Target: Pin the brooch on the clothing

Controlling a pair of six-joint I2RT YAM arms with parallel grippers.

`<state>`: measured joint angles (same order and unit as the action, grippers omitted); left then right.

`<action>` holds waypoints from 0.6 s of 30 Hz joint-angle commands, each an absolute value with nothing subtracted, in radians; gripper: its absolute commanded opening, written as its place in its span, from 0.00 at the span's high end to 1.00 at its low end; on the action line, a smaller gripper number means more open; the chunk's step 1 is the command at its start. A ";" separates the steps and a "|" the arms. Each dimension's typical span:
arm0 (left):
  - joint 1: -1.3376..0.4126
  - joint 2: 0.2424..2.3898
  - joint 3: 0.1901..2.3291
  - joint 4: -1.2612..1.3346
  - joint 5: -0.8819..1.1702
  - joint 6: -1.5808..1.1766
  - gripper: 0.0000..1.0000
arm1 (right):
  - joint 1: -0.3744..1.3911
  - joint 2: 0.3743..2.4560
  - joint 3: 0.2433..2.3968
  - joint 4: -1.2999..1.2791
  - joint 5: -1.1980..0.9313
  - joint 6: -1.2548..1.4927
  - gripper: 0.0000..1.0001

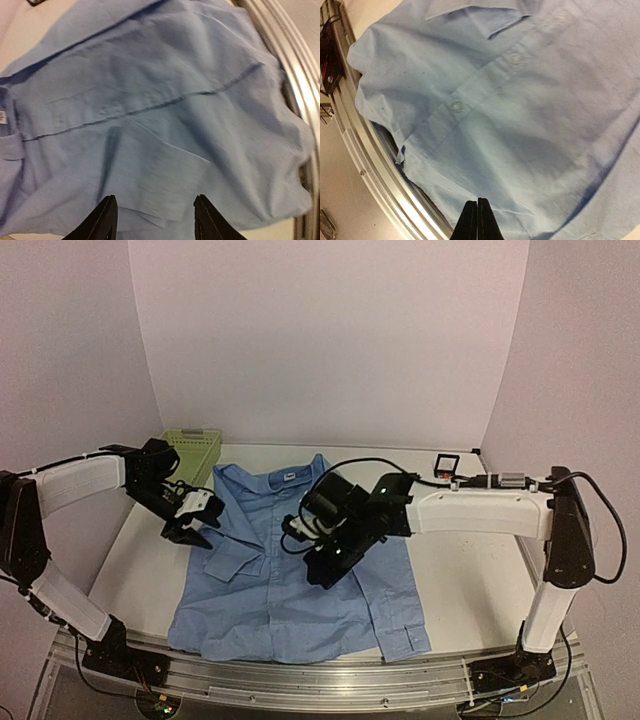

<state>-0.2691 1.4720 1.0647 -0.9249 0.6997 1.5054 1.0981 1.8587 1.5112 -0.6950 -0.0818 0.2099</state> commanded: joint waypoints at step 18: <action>-0.474 2.135 1.475 -0.053 0.198 0.740 0.58 | 1.250 1.976 1.203 -0.479 -0.034 0.215 1.00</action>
<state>-0.4628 2.0524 1.3709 -0.1813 0.3418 0.8194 1.2452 1.9898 1.2737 -0.4713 -0.0368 0.1843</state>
